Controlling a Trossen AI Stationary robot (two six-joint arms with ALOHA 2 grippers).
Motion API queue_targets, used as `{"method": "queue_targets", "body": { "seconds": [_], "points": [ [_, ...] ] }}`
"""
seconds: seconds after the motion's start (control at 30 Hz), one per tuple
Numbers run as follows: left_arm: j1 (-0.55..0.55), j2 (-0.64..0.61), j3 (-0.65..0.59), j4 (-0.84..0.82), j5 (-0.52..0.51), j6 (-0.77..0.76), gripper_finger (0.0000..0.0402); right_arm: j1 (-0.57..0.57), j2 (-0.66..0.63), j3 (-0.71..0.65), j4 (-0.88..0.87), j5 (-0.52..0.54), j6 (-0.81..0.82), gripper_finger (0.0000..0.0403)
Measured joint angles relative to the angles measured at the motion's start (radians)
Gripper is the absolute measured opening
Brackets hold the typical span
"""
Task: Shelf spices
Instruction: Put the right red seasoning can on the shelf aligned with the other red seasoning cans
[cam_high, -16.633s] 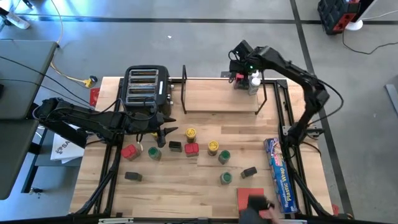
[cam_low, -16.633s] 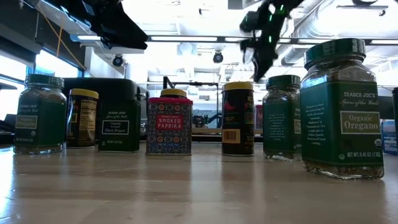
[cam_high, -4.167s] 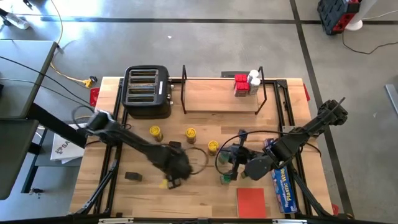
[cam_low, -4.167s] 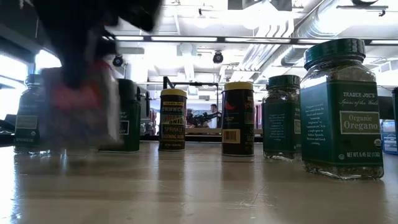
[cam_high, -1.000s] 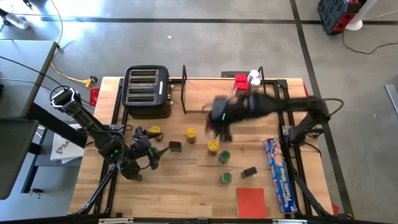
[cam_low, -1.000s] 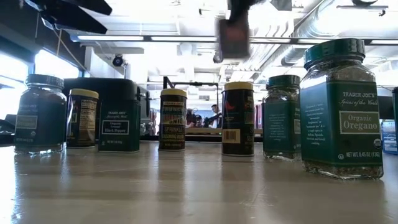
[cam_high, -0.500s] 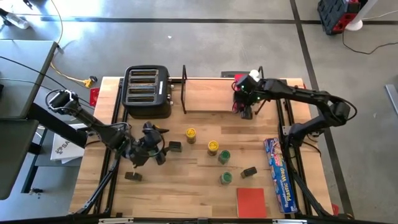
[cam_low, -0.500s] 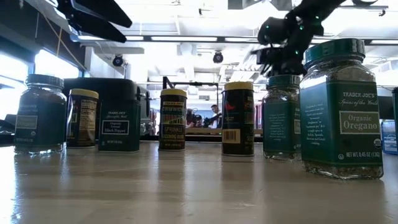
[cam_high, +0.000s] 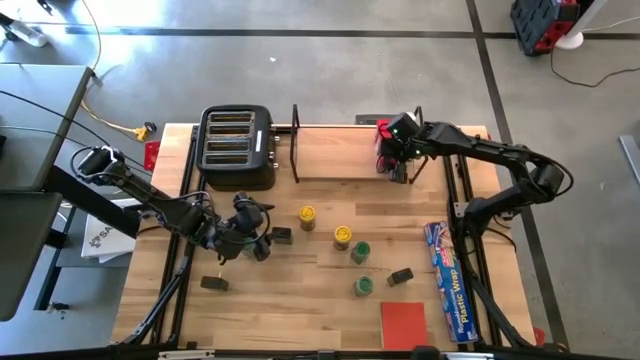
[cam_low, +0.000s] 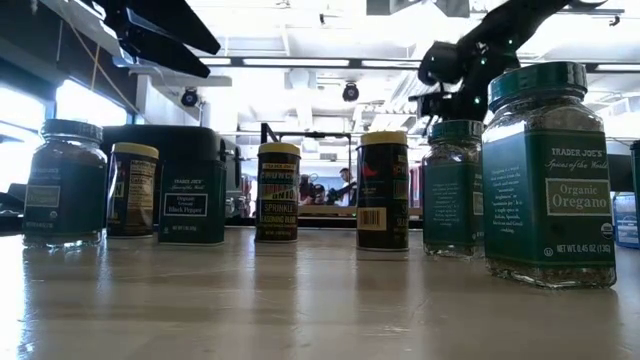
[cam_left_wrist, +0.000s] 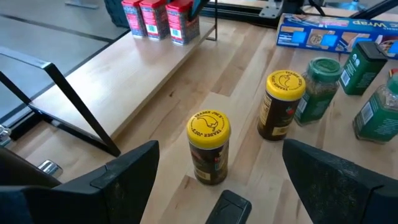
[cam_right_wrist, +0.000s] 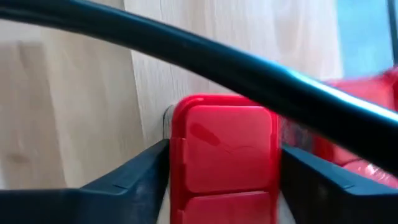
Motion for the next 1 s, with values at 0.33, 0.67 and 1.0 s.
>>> {"method": "queue_targets", "body": {
  "seconds": [0.33, 0.67, 1.0],
  "points": [
    [0.0, 0.0, 0.0, 0.011, 0.012, 0.001, 0.0337, 0.029, -0.002, 0.008, 0.004, 0.08, -0.002, 0.0311],
    [0.0, 0.0, 0.0, 0.055, 0.037, 0.034, 0.0337, 0.122, -0.003, 0.191, -0.221, 0.127, 0.014, 0.0313],
    [0.001, 0.0, 0.0, 0.056, 0.037, 0.044, 0.0337, 0.213, -0.002, 0.085, -0.339, 0.0, 0.197, 0.0176]
  ]
}}
